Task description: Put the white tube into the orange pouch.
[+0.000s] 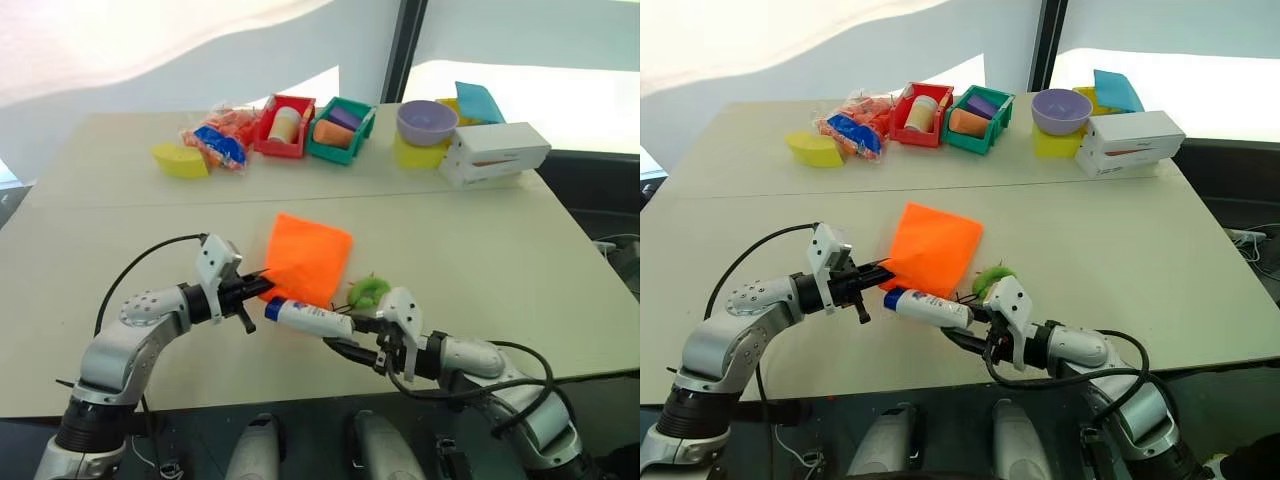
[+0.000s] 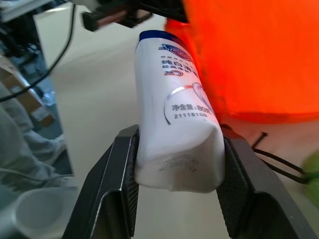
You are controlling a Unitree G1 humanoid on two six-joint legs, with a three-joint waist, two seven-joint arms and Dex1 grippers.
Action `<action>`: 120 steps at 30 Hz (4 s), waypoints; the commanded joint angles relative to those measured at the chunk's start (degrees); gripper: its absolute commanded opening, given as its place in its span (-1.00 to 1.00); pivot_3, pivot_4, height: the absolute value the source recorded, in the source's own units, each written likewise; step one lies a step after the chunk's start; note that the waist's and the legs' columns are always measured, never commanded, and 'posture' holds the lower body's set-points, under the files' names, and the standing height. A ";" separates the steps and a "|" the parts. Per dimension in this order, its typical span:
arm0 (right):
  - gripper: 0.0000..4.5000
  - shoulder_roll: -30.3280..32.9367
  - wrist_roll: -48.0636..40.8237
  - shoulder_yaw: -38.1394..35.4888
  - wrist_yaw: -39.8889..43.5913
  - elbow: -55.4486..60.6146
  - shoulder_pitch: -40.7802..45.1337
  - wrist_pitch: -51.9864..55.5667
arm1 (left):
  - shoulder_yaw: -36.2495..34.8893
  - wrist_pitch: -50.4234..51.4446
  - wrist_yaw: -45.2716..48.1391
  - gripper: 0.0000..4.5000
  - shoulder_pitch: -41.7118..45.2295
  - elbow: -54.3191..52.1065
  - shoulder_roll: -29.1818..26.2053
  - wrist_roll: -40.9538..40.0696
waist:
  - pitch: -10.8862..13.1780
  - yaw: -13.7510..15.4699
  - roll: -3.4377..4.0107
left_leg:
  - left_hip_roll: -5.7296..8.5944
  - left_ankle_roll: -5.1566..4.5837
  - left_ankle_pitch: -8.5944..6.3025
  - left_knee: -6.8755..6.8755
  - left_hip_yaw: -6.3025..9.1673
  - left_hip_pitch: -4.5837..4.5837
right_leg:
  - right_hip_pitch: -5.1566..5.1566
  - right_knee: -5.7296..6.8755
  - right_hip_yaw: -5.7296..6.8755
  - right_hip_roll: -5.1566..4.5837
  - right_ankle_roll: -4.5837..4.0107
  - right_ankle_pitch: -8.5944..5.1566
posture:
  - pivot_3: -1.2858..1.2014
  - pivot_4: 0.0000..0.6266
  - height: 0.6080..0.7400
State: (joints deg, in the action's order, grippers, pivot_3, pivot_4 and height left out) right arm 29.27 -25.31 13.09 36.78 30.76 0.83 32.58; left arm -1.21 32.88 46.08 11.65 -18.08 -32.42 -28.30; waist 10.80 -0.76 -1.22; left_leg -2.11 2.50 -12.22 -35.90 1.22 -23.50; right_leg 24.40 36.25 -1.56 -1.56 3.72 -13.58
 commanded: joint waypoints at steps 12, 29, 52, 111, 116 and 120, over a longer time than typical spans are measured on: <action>-0.26 -5.36 2.87 -3.68 -8.62 3.15 -2.46 -2.02 | 0.98 2.56 1.97 -1.00 1.35 -3.82 -1.16 -2.78 | 0.00 -0.06 0.00 | 0.00 0.00 0.00 0.00 0.01 0.00 | 0.00 0.00 0.00 0.00 0.00 0.00 | 0.03 -0.52 1.00; -0.26 -12.59 9.68 1.27 -18.00 -0.52 8.50 6.67 | 3.52 5.87 2.21 -1.00 2.18 -6.88 -0.53 -4.99 | 0.00 -0.14 0.00 | -0.01 -0.01 0.00 0.01 0.01 0.00 | 0.01 0.00 0.00 0.01 -0.01 0.01 | 0.03 -0.52 1.00; 0.98 -16.40 13.10 4.32 -17.62 -3.06 18.53 14.25 | 1.56 4.38 -0.61 -1.00 1.20 -3.16 1.82 -4.77 | 0.00 -0.25 0.01 | 0.00 -0.01 0.00 0.02 0.03 -0.01 | 0.02 0.03 0.00 0.02 -0.01 0.01 | 0.03 -0.52 1.00; 0.54 0.02 18.57 5.83 2.13 -12.92 16.88 -2.95 | -11.03 -5.64 1.84 0.33 -4.41 5.32 -4.72 -4.31 | 0.02 -0.09 -0.02 | -0.03 -0.02 -0.02 0.31 -0.05 -0.04 | 0.16 -0.16 0.02 -0.05 -0.06 0.02 | 0.03 -0.52 1.00; 0.30 -1.90 20.21 5.84 0.23 -15.67 15.98 -3.08 | -12.84 -1.93 1.44 0.33 -2.06 3.02 -5.39 -8.44 | 0.02 -0.12 -0.02 | -0.03 -0.02 -0.01 0.30 -0.05 -0.03 | 0.16 -0.13 0.03 -0.02 -0.05 0.03 | 0.03 -0.52 1.00; -0.54 -0.66 19.08 2.57 0.53 -12.96 14.51 -2.70 | -13.42 0.83 2.57 0.33 -1.69 0.97 -6.58 -11.29 | 0.02 -0.08 -0.02 | -0.02 -0.02 -0.01 0.29 -0.05 -0.03 | 0.13 -0.13 0.03 -0.02 -0.04 0.03 | 0.03 -0.52 1.00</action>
State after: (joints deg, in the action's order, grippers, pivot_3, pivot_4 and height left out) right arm 27.83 -5.40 17.79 37.13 14.96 15.86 30.05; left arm -12.75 32.91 47.95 9.51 -14.77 -37.90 -37.56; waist 10.82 -0.84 -1.24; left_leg -2.13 2.48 -12.23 -35.61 1.17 -23.53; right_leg 24.54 36.12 -1.53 -1.58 3.69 -13.55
